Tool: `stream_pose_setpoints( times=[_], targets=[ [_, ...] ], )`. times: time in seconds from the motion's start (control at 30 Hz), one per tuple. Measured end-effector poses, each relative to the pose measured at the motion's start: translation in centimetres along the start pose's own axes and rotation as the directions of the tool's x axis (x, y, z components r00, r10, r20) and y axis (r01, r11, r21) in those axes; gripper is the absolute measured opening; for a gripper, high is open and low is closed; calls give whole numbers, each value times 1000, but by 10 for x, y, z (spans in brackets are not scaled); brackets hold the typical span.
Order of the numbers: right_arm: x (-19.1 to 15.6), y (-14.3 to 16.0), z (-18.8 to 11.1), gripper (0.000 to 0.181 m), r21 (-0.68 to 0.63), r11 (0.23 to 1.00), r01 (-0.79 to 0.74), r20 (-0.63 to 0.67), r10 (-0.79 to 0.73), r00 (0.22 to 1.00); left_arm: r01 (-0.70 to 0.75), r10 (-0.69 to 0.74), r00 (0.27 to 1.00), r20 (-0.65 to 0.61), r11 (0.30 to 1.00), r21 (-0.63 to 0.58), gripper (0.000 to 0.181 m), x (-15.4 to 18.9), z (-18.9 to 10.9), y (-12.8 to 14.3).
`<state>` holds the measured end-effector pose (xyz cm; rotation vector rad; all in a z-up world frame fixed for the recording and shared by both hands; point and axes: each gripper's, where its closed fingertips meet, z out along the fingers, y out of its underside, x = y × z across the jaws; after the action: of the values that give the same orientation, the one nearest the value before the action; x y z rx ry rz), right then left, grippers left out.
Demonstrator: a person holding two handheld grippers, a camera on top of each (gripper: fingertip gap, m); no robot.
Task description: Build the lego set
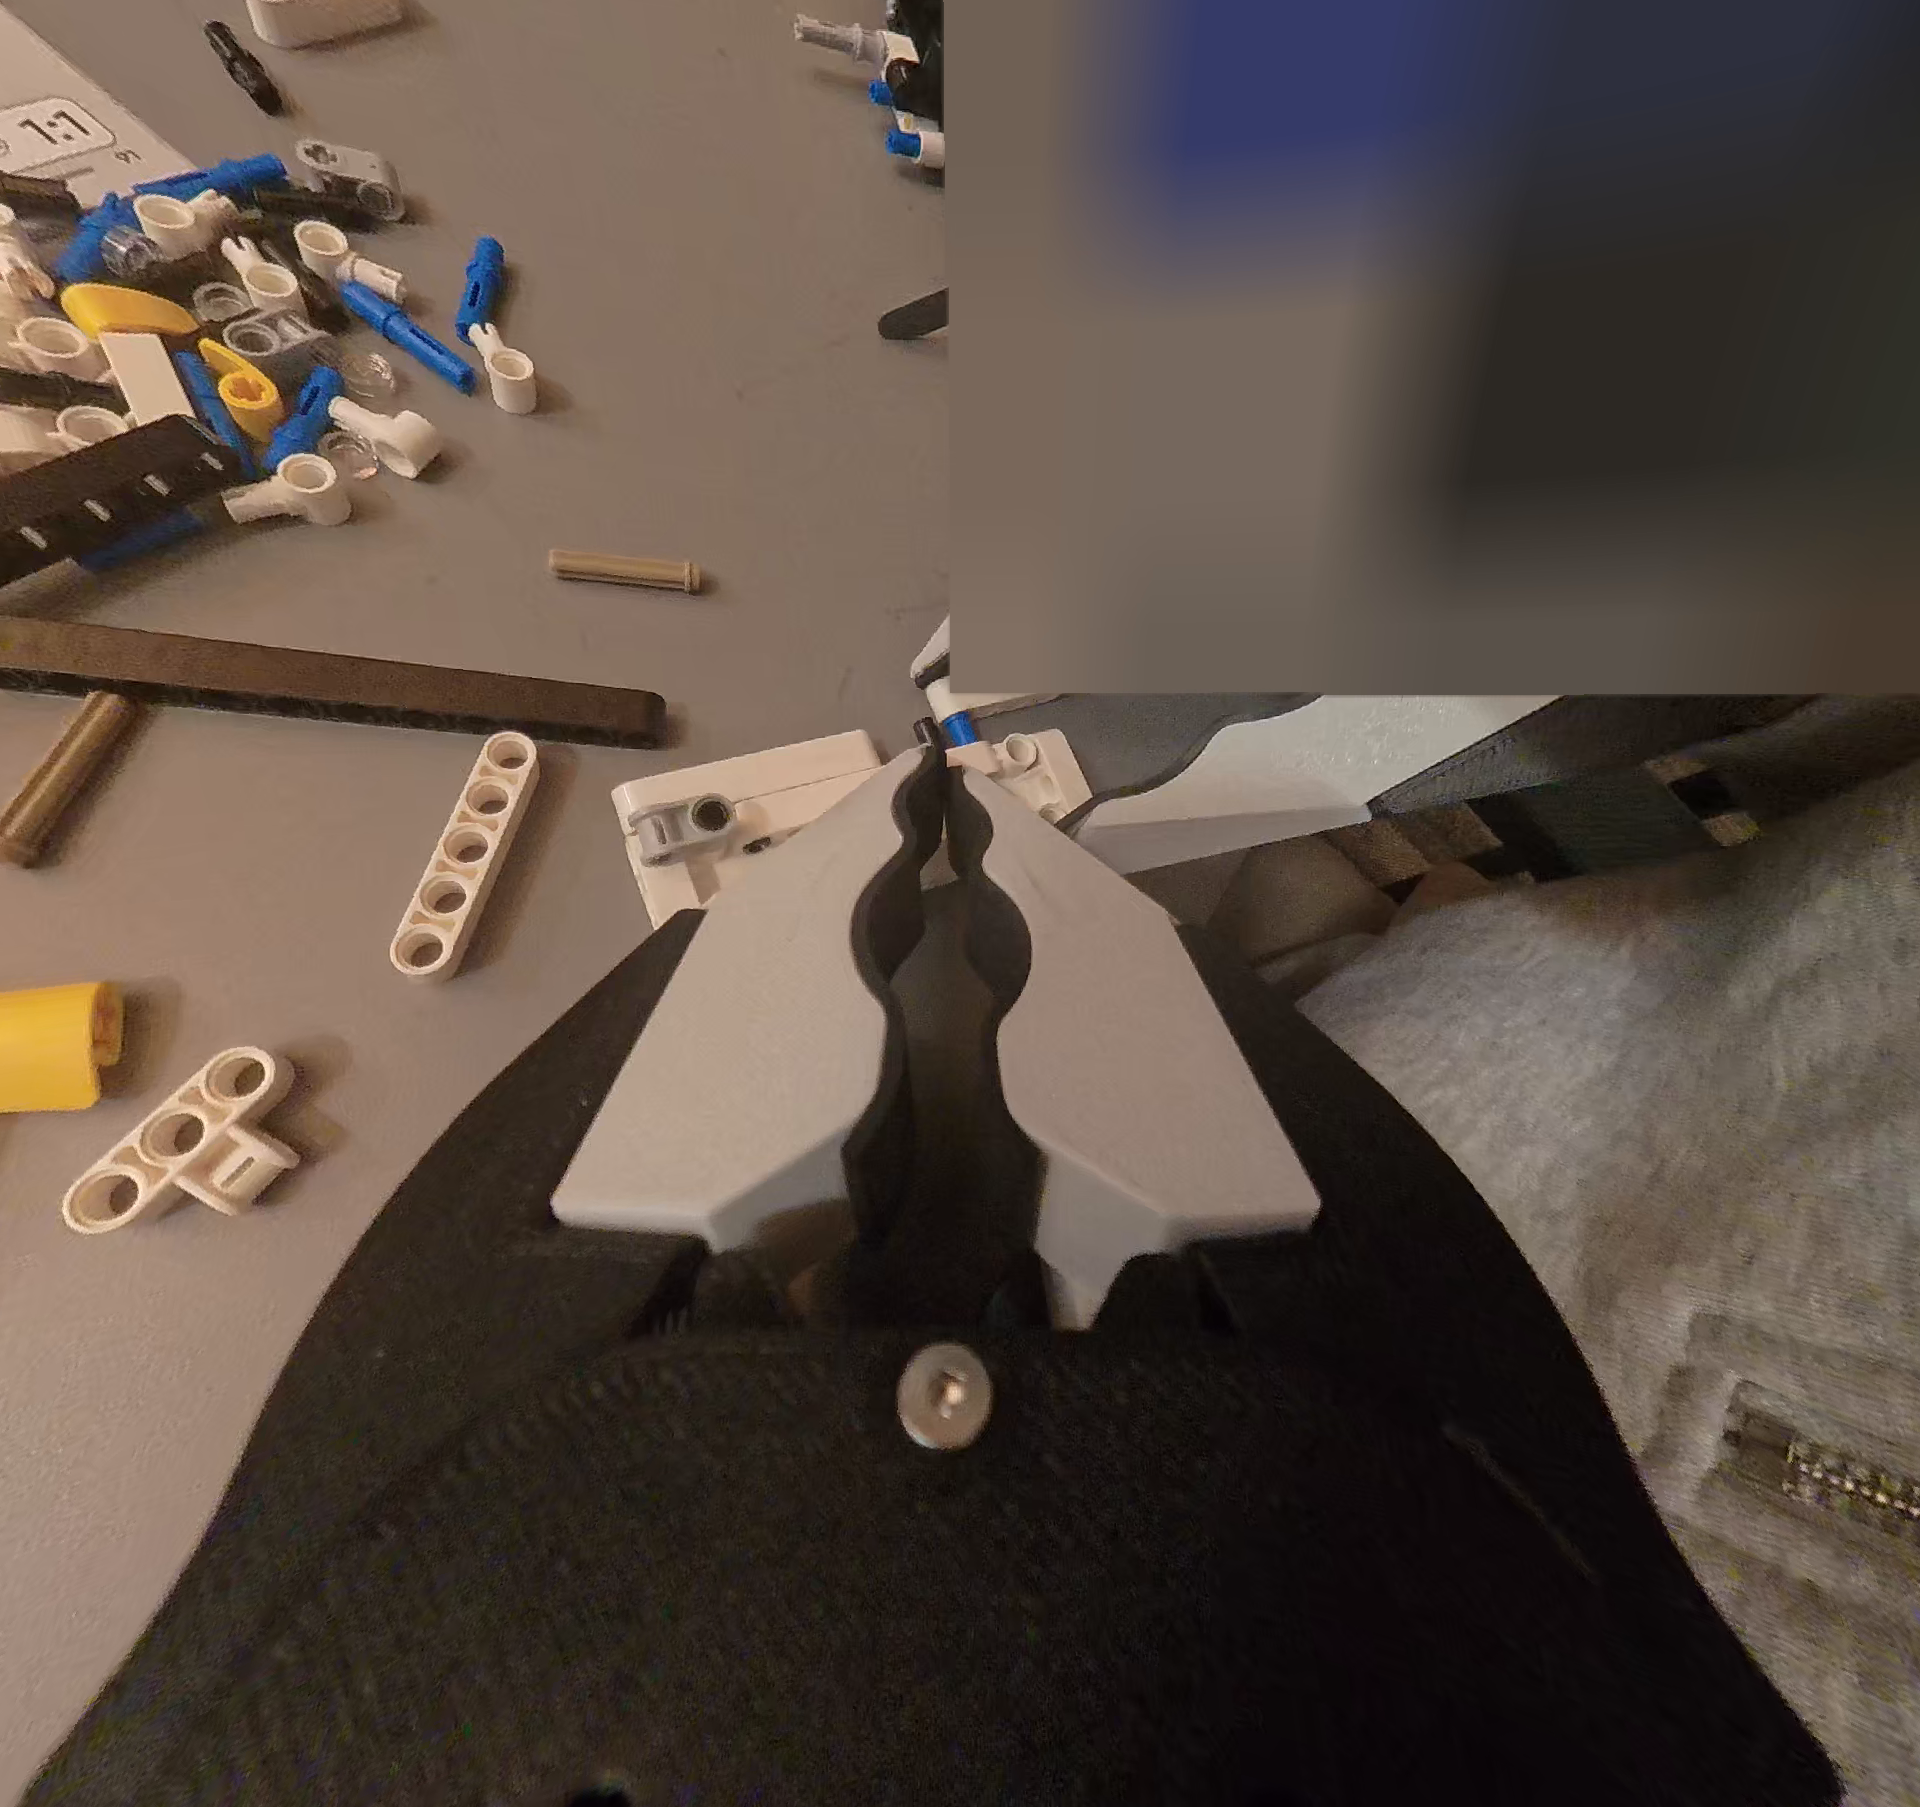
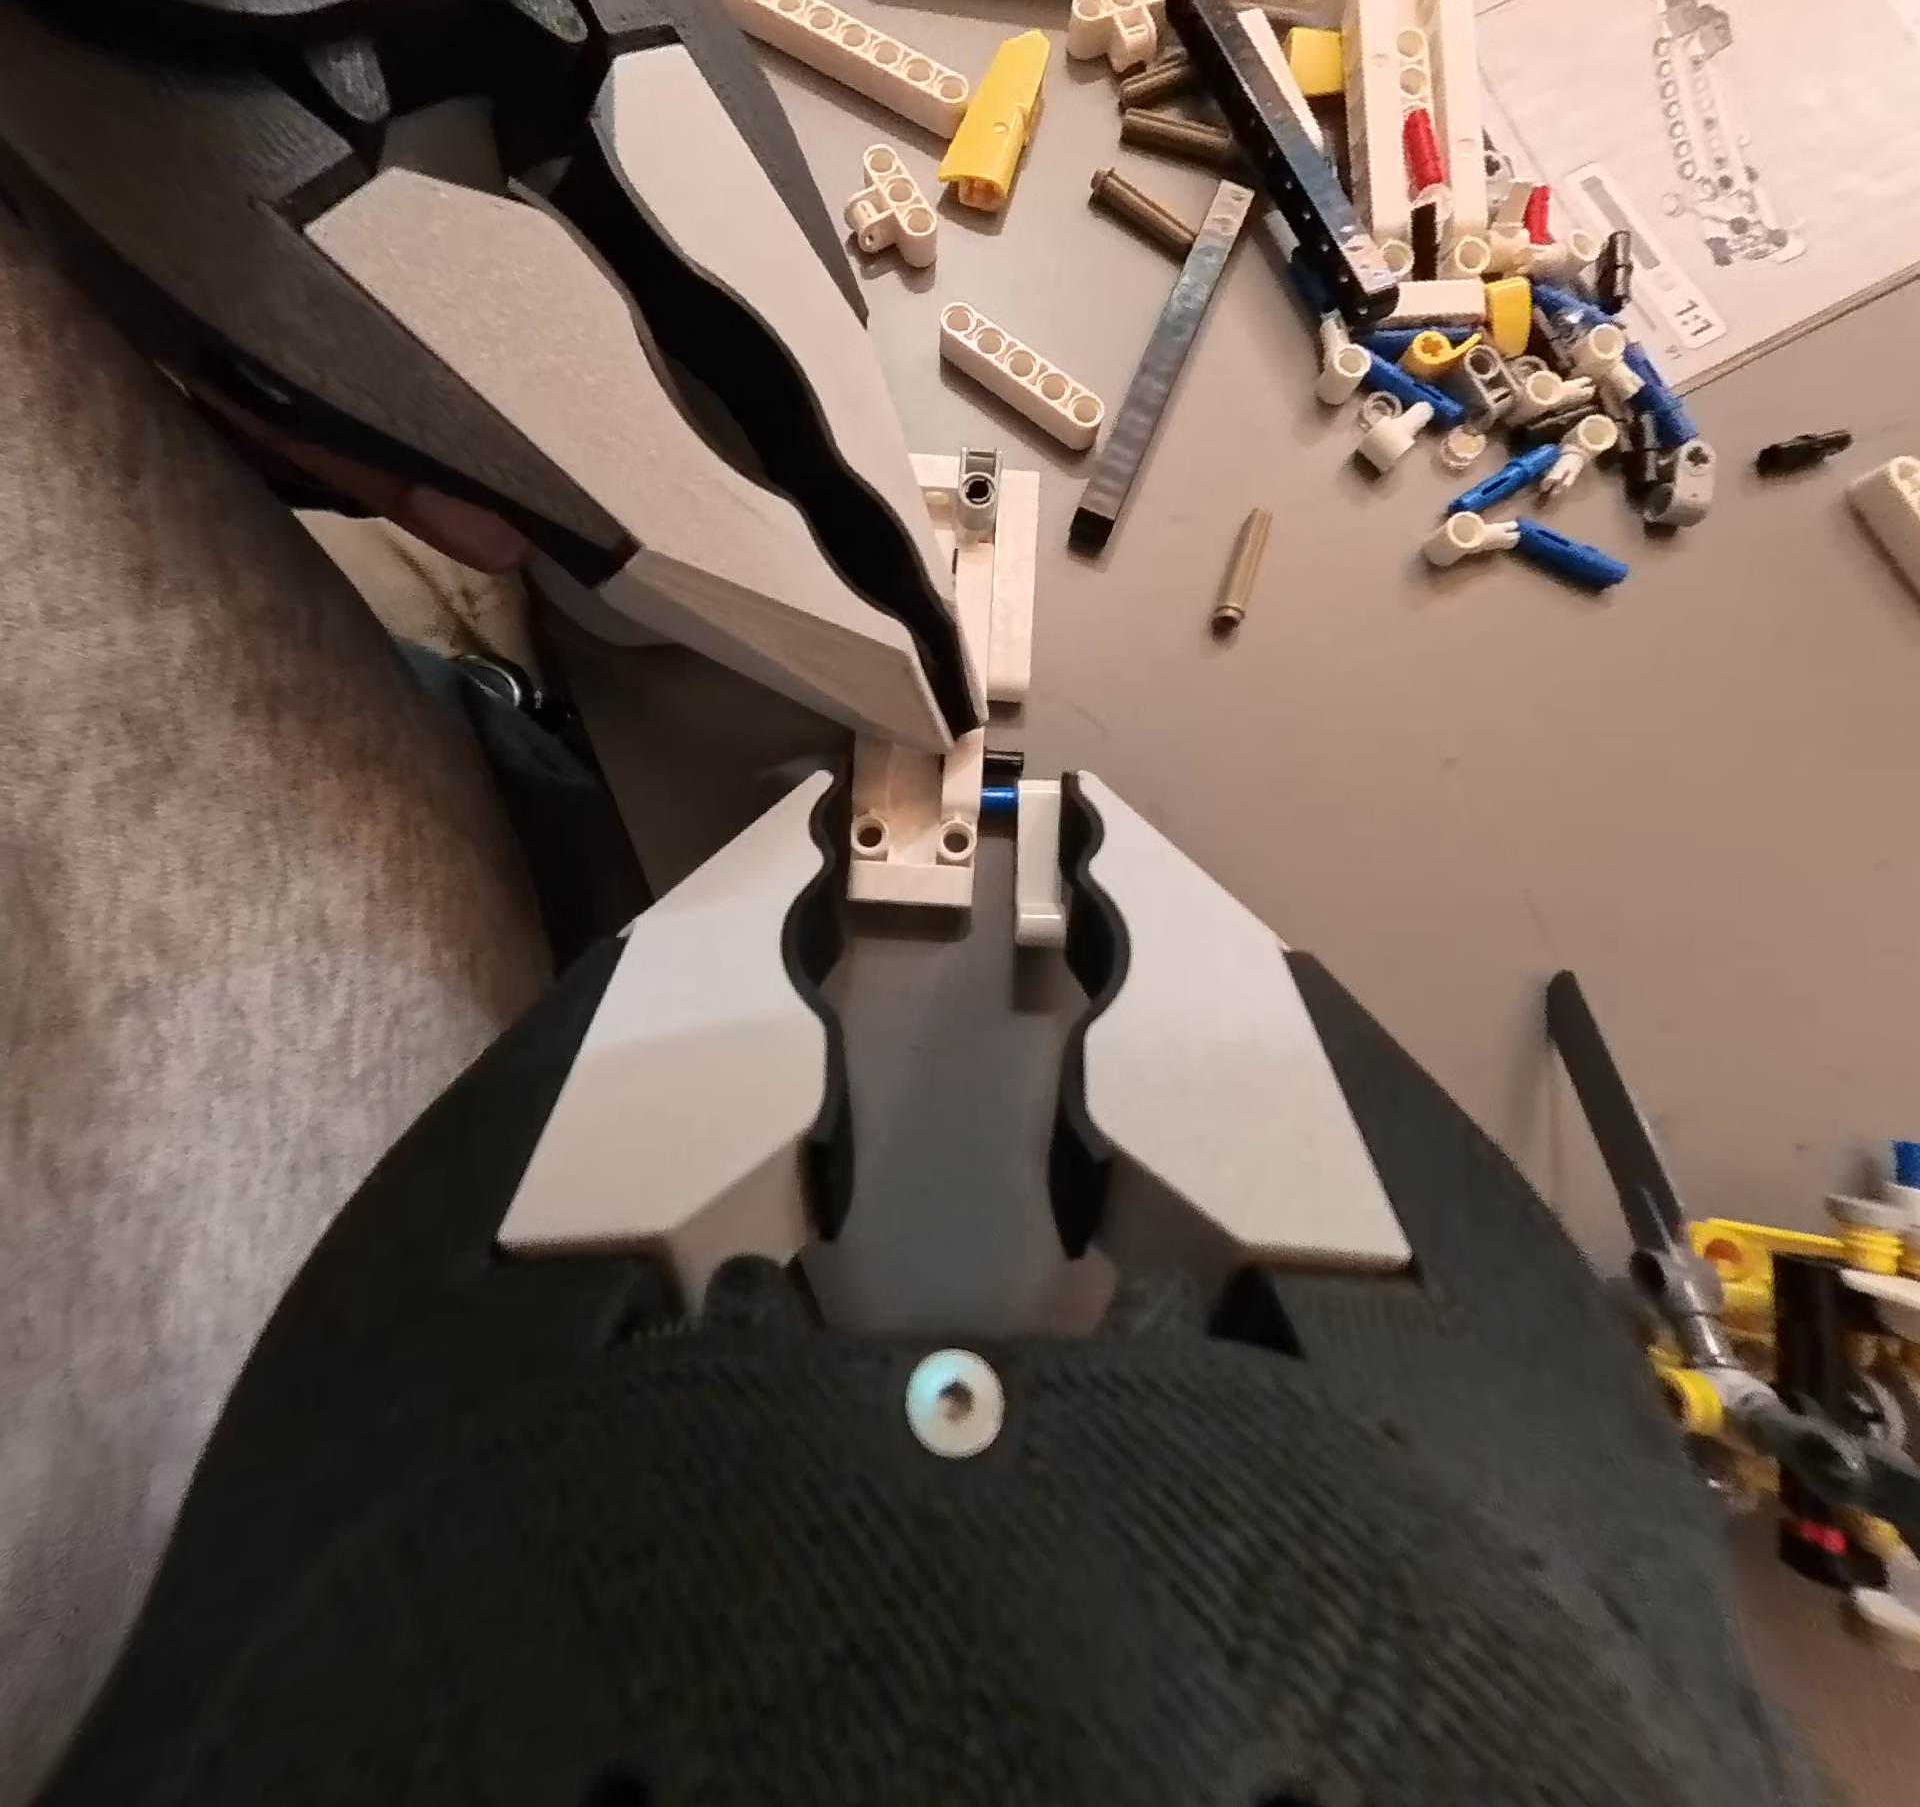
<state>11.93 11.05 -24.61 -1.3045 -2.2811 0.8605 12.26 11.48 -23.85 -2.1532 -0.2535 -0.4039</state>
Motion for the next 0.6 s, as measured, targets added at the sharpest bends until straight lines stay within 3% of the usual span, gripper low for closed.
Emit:
stream_pose_setpoints(
  times=[0.6],
  targets=[
    [0, 1, -1, 39, 27, 999, 36, 50, -37, 998, 1, -1, 1000, -1, 1000, -2, 0, 0, 0, 0]
  ],
)
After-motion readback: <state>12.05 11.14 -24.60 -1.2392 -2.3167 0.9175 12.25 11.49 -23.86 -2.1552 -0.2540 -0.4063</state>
